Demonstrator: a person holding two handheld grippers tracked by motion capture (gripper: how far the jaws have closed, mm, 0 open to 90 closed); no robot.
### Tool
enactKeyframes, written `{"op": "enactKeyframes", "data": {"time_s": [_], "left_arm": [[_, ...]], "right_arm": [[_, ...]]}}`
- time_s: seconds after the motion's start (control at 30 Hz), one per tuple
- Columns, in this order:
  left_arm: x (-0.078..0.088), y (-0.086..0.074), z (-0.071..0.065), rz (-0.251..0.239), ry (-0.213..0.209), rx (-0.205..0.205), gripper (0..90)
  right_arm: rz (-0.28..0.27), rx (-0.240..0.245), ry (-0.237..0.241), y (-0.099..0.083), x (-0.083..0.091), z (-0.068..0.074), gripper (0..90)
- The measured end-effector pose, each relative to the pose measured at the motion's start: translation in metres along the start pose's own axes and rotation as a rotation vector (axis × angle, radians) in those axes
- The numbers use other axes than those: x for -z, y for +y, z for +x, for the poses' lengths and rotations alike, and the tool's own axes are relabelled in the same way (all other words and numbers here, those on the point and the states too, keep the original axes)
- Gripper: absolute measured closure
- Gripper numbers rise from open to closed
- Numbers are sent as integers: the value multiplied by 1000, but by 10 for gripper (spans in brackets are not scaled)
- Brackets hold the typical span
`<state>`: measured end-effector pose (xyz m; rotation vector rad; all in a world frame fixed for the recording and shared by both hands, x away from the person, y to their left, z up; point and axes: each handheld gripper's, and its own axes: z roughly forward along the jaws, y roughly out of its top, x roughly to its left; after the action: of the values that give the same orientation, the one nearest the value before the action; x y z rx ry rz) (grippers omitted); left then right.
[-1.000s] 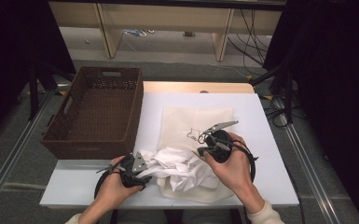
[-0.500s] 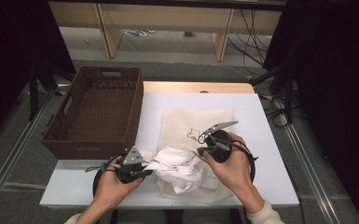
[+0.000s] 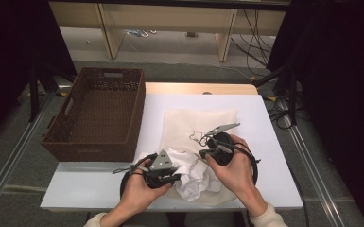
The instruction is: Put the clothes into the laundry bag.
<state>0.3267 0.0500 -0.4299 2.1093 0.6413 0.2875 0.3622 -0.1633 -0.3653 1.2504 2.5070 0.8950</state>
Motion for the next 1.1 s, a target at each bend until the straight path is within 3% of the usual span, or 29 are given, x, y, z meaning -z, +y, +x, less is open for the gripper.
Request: {"op": "enactKeyframes", "data": {"time_s": [0.03, 0.07, 0.17, 0.2, 0.27, 0.37, 0.47, 0.5, 0.53, 0.57, 0.6, 0.67, 0.7, 0.73, 0.77, 0.8, 0.83, 0.87, 1.1], "left_arm": [[-5, 1, -4, 17, -39, 21, 840], [-11, 3, -6, 12, -52, 29, 841], [-27, 9, -10, 42, -70, 7, 842], [-31, 11, -10, 52, -69, -3, 841], [-41, 15, -10, 72, -59, -19, 840], [-55, 18, -9, 75, -62, -25, 839], [-67, 19, -6, 82, -36, -44, 832], [-69, 19, -5, 81, -4, -57, 828], [-73, 18, -5, 64, 10, -38, 817], [-75, 17, -4, 66, -9, -30, 817], [-77, 17, -5, 50, 16, -24, 808], [-75, 17, -4, 67, 9, -61, 775], [-75, 17, -5, 57, 10, -65, 744], [-72, 16, -6, 57, -5, -68, 660], [-68, 16, -8, 67, -20, -74, 660], [-64, 16, -9, 61, -28, -88, 554], [-60, 16, -10, 53, -34, -96, 554], [-54, 17, -12, 46, -41, -98, 466], [-24, 16, -25, 21, -83, -138, 313]], "right_arm": [[0, 0, 0, 0, 0, 0, 900], [-6, -14, -5, 0, 0, 2, 900], [-17, -5, -8, 0, -1, 2, 900], [-10, -28, -2, 0, 1, 4, 900], [-8, -5, -2, 0, 1, 3, 900], [-12, -22, -3, 0, 2, 4, 900], [-13, -23, 1, -1, 3, 4, 900], [-15, -29, -1, 0, 3, 4, 900], [-18, -25, 0, 0, 3, 2, 900], [-18, -25, 0, 0, 3, 2, 900], [-22, -45, -3, 0, 2, 4, 900], [-13, -40, 1, 0, 3, 2, 900], [-13, -41, 2, 0, 3, 2, 900], [-17, -10, 1, 0, 3, -1, 900], [-17, -10, 1, 0, 3, -1, 900], [-19, -19, -1, 0, 3, 0, 900], [-19, -19, -1, 0, 3, 0, 900], [-15, -36, -1, 0, 3, 1, 900], [-14, -32, -2, 0, 3, 1, 900]]}}
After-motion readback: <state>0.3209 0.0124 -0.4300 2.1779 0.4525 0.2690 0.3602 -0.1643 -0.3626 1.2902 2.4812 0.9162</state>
